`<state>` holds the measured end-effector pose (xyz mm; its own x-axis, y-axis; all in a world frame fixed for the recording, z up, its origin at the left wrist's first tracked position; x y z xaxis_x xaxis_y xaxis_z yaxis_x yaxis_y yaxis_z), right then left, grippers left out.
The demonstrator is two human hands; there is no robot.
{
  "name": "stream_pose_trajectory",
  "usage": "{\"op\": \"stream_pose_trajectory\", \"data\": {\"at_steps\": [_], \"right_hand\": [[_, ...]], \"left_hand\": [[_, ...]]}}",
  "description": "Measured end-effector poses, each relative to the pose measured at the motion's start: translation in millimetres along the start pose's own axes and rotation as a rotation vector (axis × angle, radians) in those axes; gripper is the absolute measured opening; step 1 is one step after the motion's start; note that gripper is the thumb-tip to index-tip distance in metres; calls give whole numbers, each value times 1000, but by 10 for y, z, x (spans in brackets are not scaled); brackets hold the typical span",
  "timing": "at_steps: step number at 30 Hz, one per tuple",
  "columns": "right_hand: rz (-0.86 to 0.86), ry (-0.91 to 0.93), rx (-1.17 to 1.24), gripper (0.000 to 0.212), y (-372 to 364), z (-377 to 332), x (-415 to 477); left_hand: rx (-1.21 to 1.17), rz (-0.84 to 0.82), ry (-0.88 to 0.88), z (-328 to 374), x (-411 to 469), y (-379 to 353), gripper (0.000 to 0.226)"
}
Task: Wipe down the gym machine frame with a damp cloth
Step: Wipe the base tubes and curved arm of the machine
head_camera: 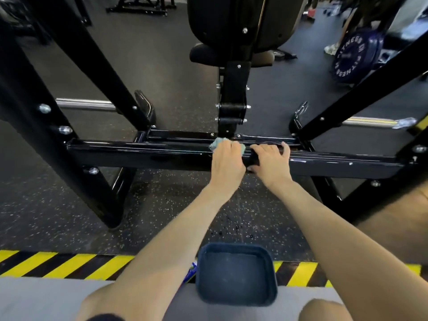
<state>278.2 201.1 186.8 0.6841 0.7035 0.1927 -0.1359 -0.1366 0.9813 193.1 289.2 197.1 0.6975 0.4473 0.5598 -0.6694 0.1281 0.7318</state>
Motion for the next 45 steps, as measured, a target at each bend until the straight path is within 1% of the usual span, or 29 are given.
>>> {"op": "stream_pose_trajectory", "data": {"at_steps": [1, 2, 3, 5, 6, 7, 9, 11, 12, 14, 16, 17, 18, 20, 22, 23, 24, 26, 27, 28, 29, 30, 32, 34, 36, 38, 40, 42, 45], "right_hand": [[1, 4, 4, 57, 5, 10, 10], [0, 10, 7, 56, -4, 17, 11], [2, 16, 12, 55, -23, 24, 10], [22, 34, 20, 57, -85, 39, 14], [35, 48, 23, 57, -110, 47, 23], [39, 67, 20, 58, -125, 46, 37], [25, 86, 0, 58, -110, 62, 72], [17, 81, -16, 55, -74, 82, 107], [6, 80, -22, 55, -64, 86, 124], [-16, 80, -12, 55, -59, 86, 133], [-6, 99, 3, 55, -74, 72, 124], [-1, 111, 5, 55, -81, 73, 123], [2, 124, 7, 56, -79, 73, 134], [3, 144, 20, 56, -62, 79, 169], [-15, 158, 44, 56, -55, 89, 199], [-20, 155, 70, 56, -52, 99, 206], [-24, 147, 101, 55, -53, 109, 211], [-42, 124, 140, 54, -62, 124, 196], [-47, 121, 142, 53, -64, 126, 193], [-54, 121, 134, 52, -60, 121, 195], [-65, 118, 121, 52, -61, 119, 190], [-76, 116, 108, 52, -59, 108, 183], [-70, 112, 95, 50, -53, 92, 184], [-59, 111, 83, 48, -59, 116, 197], [-61, 119, 82, 49, -65, 125, 205], [-74, 122, 91, 51, -57, 127, 206], [-58, 130, 106, 52, -51, 132, 196], [-47, 129, 107, 51, -60, 145, 203], [-40, 152, 102, 47, -78, 138, 206]], "left_hand": [[53, -37, -41, -72, 36, 47, 21], [119, -47, -42, -245, 34, 125, 26], [151, -22, -6, -487, 4, 213, 32], [84, 104, 111, -928, -103, 439, 33], [49, 134, 141, -993, -130, 458, 31], [39, 135, 136, -920, -114, 413, 30], [17, 45, 10, -508, -28, 206, 30], [8, -66, -141, -230, 11, 41, 23], [20, -116, -179, -260, 20, 36, 20], [61, -188, -198, -583, -59, 126, 18], [85, -204, -233, -904, -228, 238, 25], [90, -187, -215, -954, -281, 248, 30], [103, -166, -192, -883, -283, 216, 36], [80, -149, -259, -478, -219, 14, 49], [64, -175, -394, -16, -167, -156, 51], [54, -178, -421, 55, -147, -163, 49], [33, -183, -371, -26, -118, -116, 46], [17, -224, -121, -406, -128, 94, 41], [23, -193, -7, -603, -149, 208, 41], [35, -151, 52, -740, -162, 272, 40], [46, -108, 46, -746, -168, 290, 41], [59, -88, -31, -632, -167, 253, 45], [105, -97, -258, -333, -212, -62, 49], [98, -77, -446, -108, -276, -340, 40], [154, -97, -589, -191, -309, -324, 36], [241, -36, -632, -507, -367, -148, 43], [296, 42, -597, -752, -427, -2, 47], [347, 57, -621, -626, -387, -133, 40], [327, 32, -808, -186, -348, -446, 28]]}}
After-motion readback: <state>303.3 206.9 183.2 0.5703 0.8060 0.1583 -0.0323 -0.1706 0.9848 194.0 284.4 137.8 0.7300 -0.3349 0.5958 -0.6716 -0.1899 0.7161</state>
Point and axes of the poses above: each hand's wrist, its own x-axis towards the middle knuckle, its own y-axis out of the back of the hand, z = x × y, the point moved 5 cm from there along x, towards the middle knuckle, and after that the axes turned 4 degrees about y, right-handed, at the moved point
